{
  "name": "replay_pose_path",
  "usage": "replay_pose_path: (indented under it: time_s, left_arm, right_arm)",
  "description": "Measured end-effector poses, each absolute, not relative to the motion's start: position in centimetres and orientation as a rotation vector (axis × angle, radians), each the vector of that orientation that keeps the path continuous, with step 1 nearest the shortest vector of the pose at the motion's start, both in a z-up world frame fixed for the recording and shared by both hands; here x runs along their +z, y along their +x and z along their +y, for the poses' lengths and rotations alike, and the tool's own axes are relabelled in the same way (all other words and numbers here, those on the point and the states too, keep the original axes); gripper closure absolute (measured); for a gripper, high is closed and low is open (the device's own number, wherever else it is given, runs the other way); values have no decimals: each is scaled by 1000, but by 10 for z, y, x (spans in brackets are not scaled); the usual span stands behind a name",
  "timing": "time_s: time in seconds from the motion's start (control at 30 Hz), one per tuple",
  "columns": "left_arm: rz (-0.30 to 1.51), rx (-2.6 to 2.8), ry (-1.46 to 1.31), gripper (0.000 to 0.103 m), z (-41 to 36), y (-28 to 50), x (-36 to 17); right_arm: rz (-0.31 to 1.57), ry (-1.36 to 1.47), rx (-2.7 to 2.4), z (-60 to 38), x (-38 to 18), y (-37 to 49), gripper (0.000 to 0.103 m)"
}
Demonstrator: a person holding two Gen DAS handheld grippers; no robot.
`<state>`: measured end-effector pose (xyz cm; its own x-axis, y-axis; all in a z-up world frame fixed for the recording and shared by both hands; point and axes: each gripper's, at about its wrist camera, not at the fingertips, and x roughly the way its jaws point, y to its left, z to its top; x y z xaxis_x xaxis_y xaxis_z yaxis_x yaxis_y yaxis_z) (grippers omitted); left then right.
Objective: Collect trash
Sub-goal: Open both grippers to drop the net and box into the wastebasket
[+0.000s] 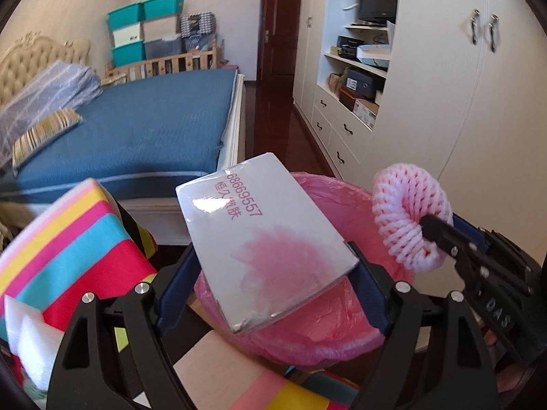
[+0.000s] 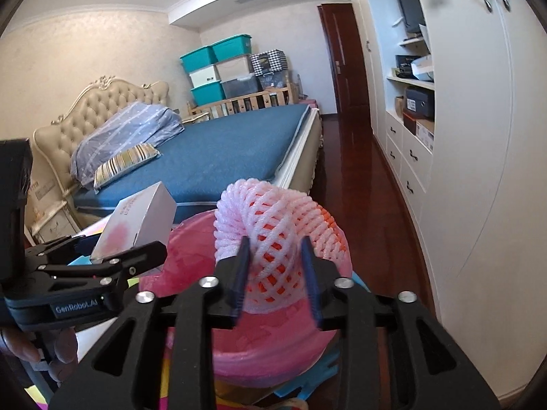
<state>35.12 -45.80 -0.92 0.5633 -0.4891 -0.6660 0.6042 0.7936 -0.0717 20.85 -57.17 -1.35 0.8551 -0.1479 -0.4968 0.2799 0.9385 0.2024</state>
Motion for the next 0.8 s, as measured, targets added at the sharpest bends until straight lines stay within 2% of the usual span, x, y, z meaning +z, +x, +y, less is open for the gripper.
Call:
replay_pose_path:
  time_s: [0.03, 0.07, 0.27, 0.47, 0.63, 0.8]
  left_arm:
    - [736, -643, 158, 21, -457, 354, -10]
    - [742, -640, 143, 21, -457, 357, -11]
    - [742, -662, 101, 21, -445, 355, -7]
    - [730, -688, 77, 17, -440, 343, 1]
    - [663, -667, 103, 6, -420, 317, 13]
    - [645, -601, 170, 5, -387, 292, 16]
  right_arm:
    - [498, 265, -236, -573, -15, 210, 35]
    - [487, 265, -241, -575, -16, 210, 31]
    - [445, 339, -227, -592, -17, 198, 31]
    - [382, 355, -237, -594, -6, 169, 31]
    - [351, 342, -250, -588, 4, 144, 31]
    - [368, 316, -274, -563, 2, 126, 28]
